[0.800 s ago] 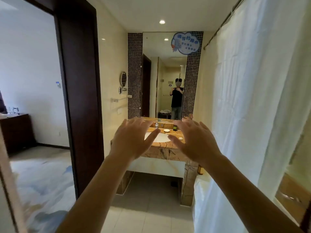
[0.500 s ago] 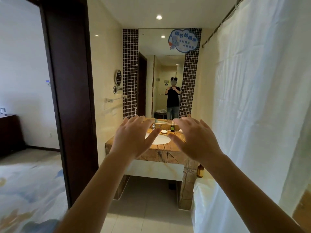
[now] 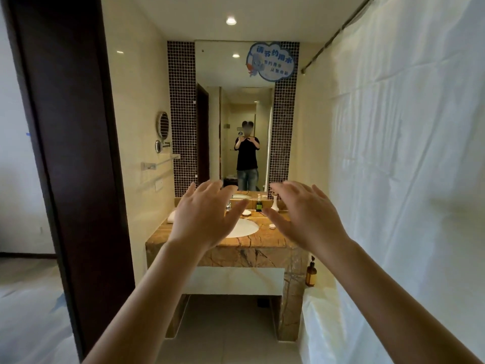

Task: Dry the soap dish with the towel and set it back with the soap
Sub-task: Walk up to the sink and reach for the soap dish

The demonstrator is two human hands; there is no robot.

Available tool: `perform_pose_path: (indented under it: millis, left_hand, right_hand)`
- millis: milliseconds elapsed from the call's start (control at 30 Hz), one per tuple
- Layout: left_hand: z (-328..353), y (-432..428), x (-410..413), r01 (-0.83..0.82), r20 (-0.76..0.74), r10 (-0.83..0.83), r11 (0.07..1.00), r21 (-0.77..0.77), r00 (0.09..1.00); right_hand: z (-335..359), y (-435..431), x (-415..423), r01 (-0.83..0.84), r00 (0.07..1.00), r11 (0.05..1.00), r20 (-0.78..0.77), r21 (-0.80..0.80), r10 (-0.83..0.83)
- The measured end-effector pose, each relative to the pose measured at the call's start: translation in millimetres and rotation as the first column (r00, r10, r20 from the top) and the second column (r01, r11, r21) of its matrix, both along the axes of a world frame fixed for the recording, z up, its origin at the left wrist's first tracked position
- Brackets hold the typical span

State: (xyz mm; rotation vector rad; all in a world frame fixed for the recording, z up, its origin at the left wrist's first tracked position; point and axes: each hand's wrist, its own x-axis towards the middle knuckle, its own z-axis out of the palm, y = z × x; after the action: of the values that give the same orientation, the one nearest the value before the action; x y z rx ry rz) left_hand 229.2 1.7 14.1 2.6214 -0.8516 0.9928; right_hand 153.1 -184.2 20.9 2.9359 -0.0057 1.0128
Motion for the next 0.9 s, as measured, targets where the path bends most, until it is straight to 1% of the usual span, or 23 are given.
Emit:
perform_pose_path:
  millis: [333, 600, 900]
  left_hand:
    - [-11.9, -17.4, 75.9, 0.018, -0.028, -0.017, 1.000, 0.008, 0.999]
    - [-3.6, -43.7, 143.7, -0.008, -0.001, 0.008, 1.000, 0.003, 1.000]
    - [1.9, -84.7, 221.1, -0.024, 0.018, 0.025, 1.000, -0.014, 1.000]
  right_hand:
    - [-15.0, -13.7, 76.8, 0.016, 1.000, 1.000, -0.026, 0.017, -0.016]
    - [-6.5, -43.7, 153.8, -0.018, 1.000, 1.000, -0.001, 0.025, 0.018]
    - [-2.6, -84.4, 233.0, 0.002, 1.000, 1.000, 0.005, 0.016, -0.002]
